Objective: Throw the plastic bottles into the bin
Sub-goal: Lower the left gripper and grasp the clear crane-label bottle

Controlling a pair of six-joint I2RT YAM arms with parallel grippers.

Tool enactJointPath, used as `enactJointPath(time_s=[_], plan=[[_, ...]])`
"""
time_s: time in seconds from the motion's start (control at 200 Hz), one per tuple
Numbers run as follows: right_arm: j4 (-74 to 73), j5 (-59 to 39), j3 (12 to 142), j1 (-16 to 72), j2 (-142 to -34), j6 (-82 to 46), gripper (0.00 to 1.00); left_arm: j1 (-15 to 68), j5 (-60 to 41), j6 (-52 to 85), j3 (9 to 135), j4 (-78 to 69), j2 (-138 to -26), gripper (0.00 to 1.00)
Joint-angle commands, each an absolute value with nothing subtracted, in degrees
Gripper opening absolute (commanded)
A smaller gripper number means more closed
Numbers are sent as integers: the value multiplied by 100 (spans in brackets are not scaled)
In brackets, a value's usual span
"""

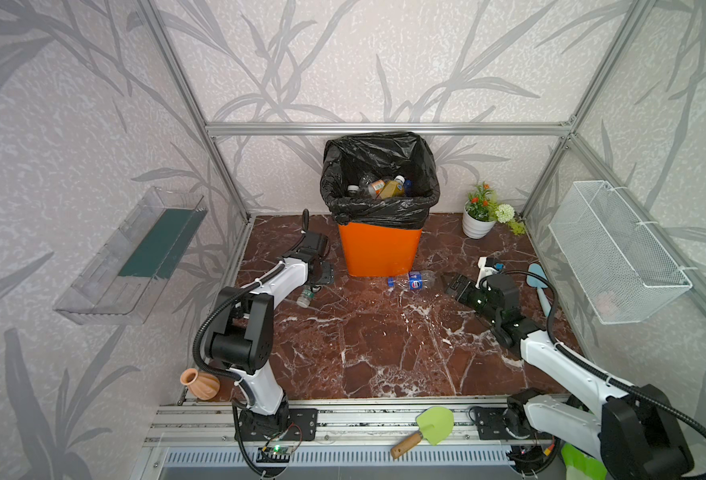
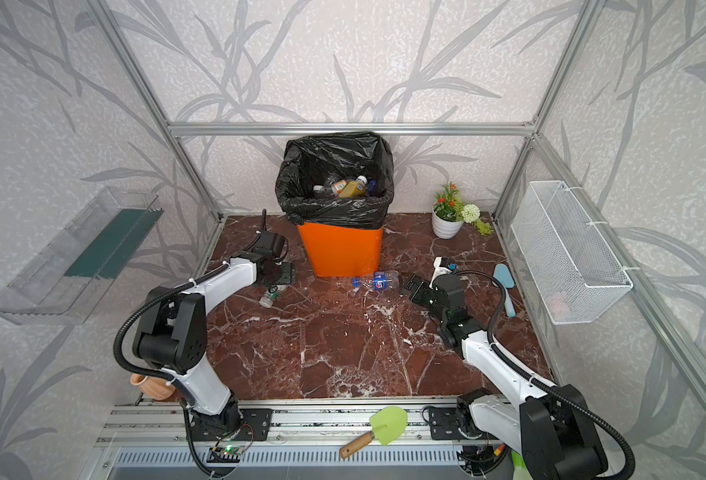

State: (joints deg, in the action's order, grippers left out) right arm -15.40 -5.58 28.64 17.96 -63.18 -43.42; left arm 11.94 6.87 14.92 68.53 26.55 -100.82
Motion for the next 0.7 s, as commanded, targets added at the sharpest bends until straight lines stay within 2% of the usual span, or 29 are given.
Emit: enactJointPath(time_s=[0.0, 0.29, 0.695], plan=[[-1539, -478, 2796, 1780, -6275, -4254, 100, 1178, 753, 1336, 7080, 2773, -10231, 84], [-1543, -462, 2804, 1758, -6284, -4243, 100, 1180, 936, 1274, 7364, 2880, -10689, 82], [-1556, -469, 2804, 1740, -6309, -4245, 100, 1185, 563, 1256, 7519, 3049, -10923, 77]])
